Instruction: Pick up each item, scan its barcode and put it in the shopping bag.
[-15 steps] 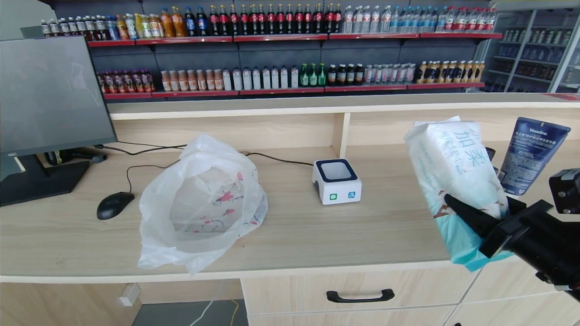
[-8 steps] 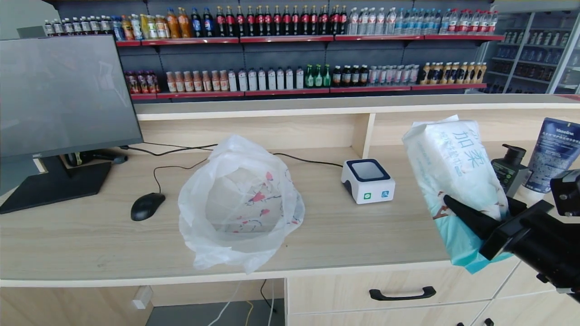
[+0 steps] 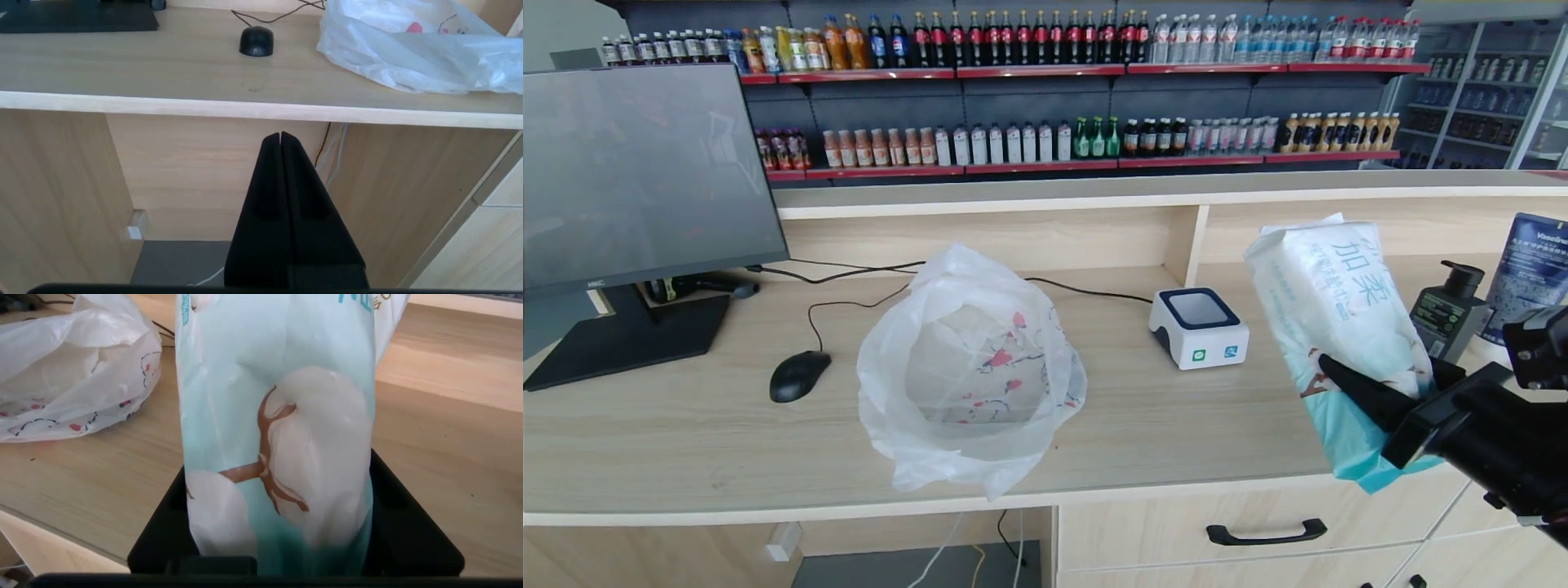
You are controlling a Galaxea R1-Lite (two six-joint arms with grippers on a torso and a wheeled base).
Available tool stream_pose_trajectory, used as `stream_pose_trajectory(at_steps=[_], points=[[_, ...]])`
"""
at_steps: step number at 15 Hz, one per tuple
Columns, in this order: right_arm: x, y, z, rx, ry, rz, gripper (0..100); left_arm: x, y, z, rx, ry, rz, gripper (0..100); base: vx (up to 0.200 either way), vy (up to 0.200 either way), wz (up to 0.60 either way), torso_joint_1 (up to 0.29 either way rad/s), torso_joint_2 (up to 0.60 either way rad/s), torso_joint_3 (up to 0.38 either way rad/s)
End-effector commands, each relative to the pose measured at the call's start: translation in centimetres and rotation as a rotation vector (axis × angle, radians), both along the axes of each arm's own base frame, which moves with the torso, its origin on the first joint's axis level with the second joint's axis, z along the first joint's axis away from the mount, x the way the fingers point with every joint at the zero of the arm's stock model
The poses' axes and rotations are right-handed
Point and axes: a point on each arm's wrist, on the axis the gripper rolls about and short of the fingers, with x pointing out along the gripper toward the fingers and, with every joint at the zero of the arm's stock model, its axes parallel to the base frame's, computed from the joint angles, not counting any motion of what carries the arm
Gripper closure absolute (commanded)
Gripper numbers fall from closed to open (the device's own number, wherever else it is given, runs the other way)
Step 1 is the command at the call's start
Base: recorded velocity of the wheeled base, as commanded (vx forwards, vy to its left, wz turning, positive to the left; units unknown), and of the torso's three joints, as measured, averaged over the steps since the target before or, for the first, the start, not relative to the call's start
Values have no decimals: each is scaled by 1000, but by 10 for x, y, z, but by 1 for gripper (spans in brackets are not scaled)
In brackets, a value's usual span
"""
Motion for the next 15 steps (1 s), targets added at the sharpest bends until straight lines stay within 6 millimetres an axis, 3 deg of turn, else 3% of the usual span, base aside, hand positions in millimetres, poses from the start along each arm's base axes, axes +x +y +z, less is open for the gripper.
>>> stream_pose_trajectory(at_steps=[1,3,8,15], points=[[2,1,-1,-2,7,2,100,0,0,0,-1,0,0,100,200,0,0,-7,-2,2],[4,1,-2,-2,10,2,100,0,0,0,-1,0,0,100,200,0,0,-7,-7,7],[4,1,-1,-4,6,2,100,0,0,0,-1,1,-2,100,0,0,0,0,0,0],[36,-4,-11,-25,42,-49,100,0,0,0,-1,0,-2,100,0,0,0,0,0,0]])
